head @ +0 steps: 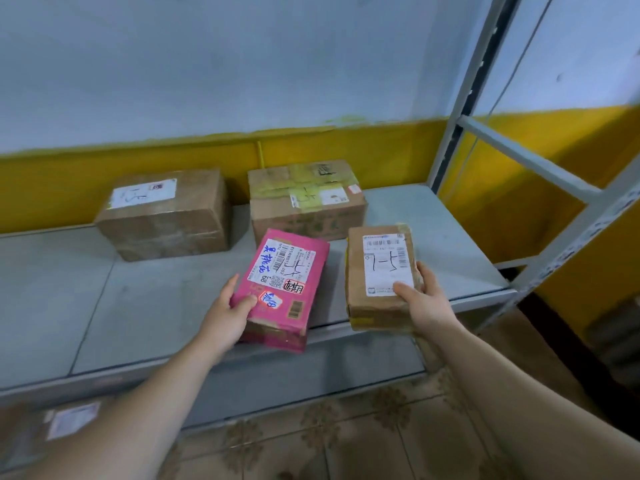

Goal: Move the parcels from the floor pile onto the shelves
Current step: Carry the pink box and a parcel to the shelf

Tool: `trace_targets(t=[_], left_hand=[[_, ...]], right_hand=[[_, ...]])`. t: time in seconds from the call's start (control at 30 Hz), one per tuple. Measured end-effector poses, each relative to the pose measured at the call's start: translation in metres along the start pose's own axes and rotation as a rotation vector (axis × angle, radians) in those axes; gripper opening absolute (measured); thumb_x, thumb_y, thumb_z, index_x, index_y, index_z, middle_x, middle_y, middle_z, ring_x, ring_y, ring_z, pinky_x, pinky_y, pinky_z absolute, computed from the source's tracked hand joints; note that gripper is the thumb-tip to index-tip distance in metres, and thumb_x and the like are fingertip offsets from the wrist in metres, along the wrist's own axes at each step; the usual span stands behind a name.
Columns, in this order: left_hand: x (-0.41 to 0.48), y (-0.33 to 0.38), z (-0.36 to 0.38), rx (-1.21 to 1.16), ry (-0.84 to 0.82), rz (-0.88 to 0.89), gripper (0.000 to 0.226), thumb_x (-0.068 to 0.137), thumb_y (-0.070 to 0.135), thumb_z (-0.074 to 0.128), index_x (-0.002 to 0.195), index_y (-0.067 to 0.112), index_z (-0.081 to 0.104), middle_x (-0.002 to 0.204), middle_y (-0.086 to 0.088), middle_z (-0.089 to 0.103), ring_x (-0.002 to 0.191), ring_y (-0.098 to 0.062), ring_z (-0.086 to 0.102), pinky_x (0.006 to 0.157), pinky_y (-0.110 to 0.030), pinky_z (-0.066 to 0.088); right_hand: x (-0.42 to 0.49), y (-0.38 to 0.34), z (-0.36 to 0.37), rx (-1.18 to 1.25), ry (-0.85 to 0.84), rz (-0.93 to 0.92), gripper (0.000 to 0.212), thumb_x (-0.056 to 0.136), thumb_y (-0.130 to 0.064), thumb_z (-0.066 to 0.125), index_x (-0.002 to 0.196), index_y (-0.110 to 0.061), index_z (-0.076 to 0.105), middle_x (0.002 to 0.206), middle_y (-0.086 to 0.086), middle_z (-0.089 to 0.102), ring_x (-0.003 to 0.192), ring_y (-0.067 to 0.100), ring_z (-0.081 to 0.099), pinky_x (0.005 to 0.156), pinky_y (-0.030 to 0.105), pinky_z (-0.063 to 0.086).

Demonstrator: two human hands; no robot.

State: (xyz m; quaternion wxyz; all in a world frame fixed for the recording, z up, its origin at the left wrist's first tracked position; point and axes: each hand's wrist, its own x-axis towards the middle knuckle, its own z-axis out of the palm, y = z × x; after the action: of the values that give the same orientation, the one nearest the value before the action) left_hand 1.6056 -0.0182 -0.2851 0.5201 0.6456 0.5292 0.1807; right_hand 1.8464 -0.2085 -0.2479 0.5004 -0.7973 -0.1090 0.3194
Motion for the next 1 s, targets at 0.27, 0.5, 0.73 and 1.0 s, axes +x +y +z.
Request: trace_targets(t=[0.27,0.5,0.73,1.0], left_hand=[[0.026,0.037,0.032,0.717,0.058,0.329,0.062,0.092,0.043,0.053,0.148,0.027,0.033,0.151,-0.003,0.035,0.139,-0.024,0.03,0.111,-0.051,0.03],[0.044,0.071,0.086,1.083,-0.113,0.213,0.075,0.09,0.072,0.031,0.152,0.041,0.004,0.163,0.004,-0.008,0.148,-0.034,-0.012,0.111,-0.068,0.001],[0.059,0.082,0.11,1.076,-0.053,0.19,0.075,0.09,0.072,0.03,0.153,0.039,0.007,0.163,0.005,-0.008,0.148,-0.031,-0.012,0.112,-0.068,0.0],[0.063,0.076,0.119,1.08,0.038,0.182,0.07,0.094,0.06,0.038,0.153,0.041,0.006,0.162,0.007,-0.008,0.148,-0.025,-0.014,0.113,-0.065,-0.004]], right_hand=[[0.019,-0.002,0.003,0.086,0.056,-0.006,0.059,0.1,-0.023,0.056,0.151,-0.032,0.027,0.142,-0.001,0.05,0.123,0.025,0.053,0.099,0.042,0.043],[0.06,0.006,-0.01,0.144,0.193,0.038,0.064,0.098,-0.029,0.058,0.153,-0.032,0.024,0.15,0.001,0.042,0.132,0.028,0.047,0.105,0.047,0.041],[0.113,-0.018,-0.051,-0.727,0.11,-0.276,0.081,0.092,-0.056,0.053,0.156,-0.032,0.01,0.163,0.004,0.01,0.149,0.027,0.008,0.119,0.048,0.011],[0.178,-0.041,-0.074,-1.366,-0.378,-0.675,0.073,0.092,-0.073,0.023,0.155,-0.043,0.003,0.165,-0.003,-0.012,0.151,0.021,-0.015,0.119,0.046,-0.015]])
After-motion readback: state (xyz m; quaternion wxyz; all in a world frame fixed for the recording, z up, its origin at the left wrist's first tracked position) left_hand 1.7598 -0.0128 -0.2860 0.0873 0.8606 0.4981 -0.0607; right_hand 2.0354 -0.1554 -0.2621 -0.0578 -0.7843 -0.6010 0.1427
